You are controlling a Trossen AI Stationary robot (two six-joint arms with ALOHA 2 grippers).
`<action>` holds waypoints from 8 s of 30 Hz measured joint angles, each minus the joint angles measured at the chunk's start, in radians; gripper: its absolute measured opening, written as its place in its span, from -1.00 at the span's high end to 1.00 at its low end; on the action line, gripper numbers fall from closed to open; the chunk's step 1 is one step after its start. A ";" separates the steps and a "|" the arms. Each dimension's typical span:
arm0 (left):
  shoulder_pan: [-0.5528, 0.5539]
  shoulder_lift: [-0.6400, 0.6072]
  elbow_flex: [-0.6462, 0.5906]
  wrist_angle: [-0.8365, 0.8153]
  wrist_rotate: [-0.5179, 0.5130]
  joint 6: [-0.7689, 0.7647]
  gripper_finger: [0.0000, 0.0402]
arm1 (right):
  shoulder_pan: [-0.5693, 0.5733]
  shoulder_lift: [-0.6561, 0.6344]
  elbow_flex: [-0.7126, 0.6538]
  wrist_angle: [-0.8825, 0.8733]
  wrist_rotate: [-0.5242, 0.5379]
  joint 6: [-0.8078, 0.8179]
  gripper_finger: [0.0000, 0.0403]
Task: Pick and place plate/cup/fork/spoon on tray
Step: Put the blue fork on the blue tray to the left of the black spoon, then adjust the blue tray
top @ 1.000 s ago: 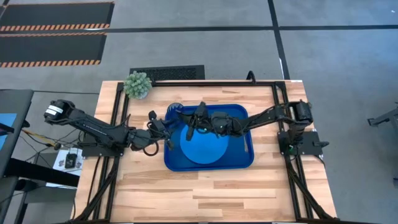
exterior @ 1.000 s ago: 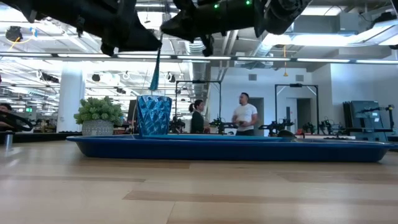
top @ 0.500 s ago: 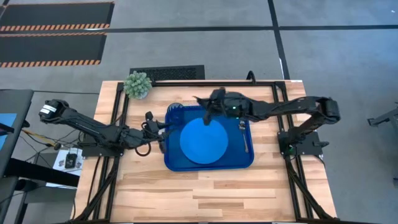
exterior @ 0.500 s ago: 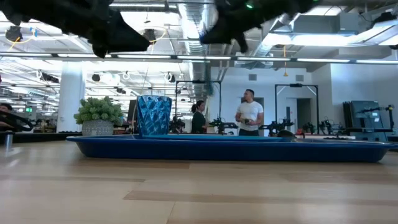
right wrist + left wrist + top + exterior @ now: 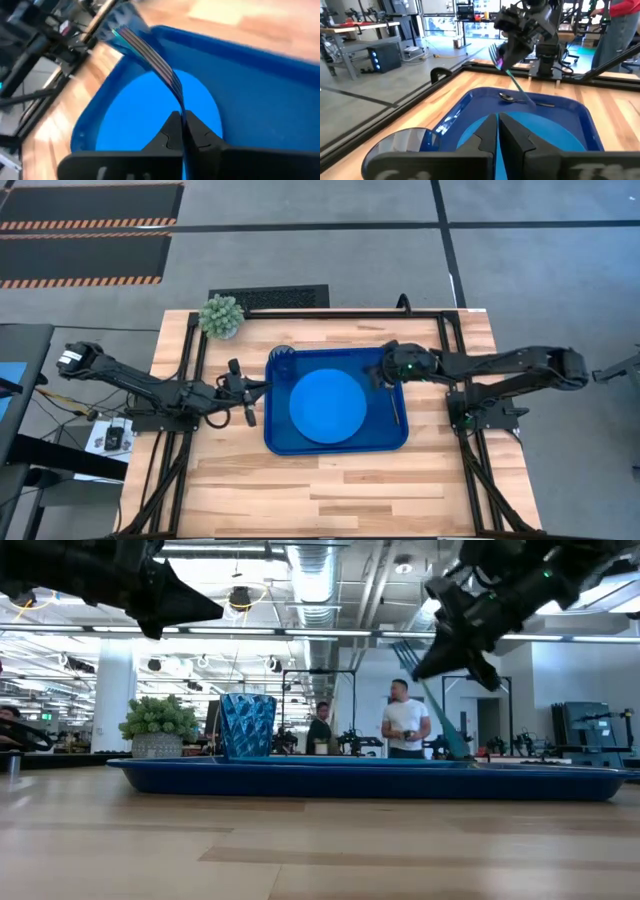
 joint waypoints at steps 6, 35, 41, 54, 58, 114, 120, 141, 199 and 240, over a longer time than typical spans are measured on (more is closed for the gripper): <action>0.011 0.000 0.000 0.001 0.000 0.000 0.99 | 0.025 -0.041 -0.119 -0.004 -0.004 0.174 0.98; 0.046 0.000 0.001 -0.033 -0.004 -0.028 1.00 | 0.000 0.102 -0.245 0.140 -0.033 0.351 0.97; 0.046 0.000 0.001 -0.046 -0.005 -0.032 1.00 | 0.000 0.152 -0.246 0.130 -0.024 0.356 0.91; 0.046 0.000 0.001 -0.045 -0.005 -0.050 1.00 | 0.000 0.199 -0.245 0.116 0.009 0.335 0.74; 0.046 0.000 0.001 -0.044 -0.005 -0.054 1.00 | 0.000 0.198 -0.246 0.110 0.011 0.320 0.66; 0.046 0.000 0.001 -0.082 0.001 -0.053 1.00 | 0.130 0.319 0.140 -0.570 0.097 0.127 0.38; 0.046 0.000 0.001 -0.082 0.001 -0.053 1.00 | 0.115 0.412 0.171 -0.585 0.085 0.139 0.46; 0.046 0.000 0.001 -0.151 -0.075 -0.163 1.00 | 0.109 0.445 0.193 -0.603 0.032 0.281 0.92; 0.046 0.000 0.001 -0.209 -0.072 -0.170 1.00 | 0.122 0.438 0.386 -0.951 0.061 0.147 0.57; 0.046 -0.230 0.001 -0.655 -0.106 -0.413 1.00 | 0.394 0.147 -0.024 -0.688 0.001 0.426 0.96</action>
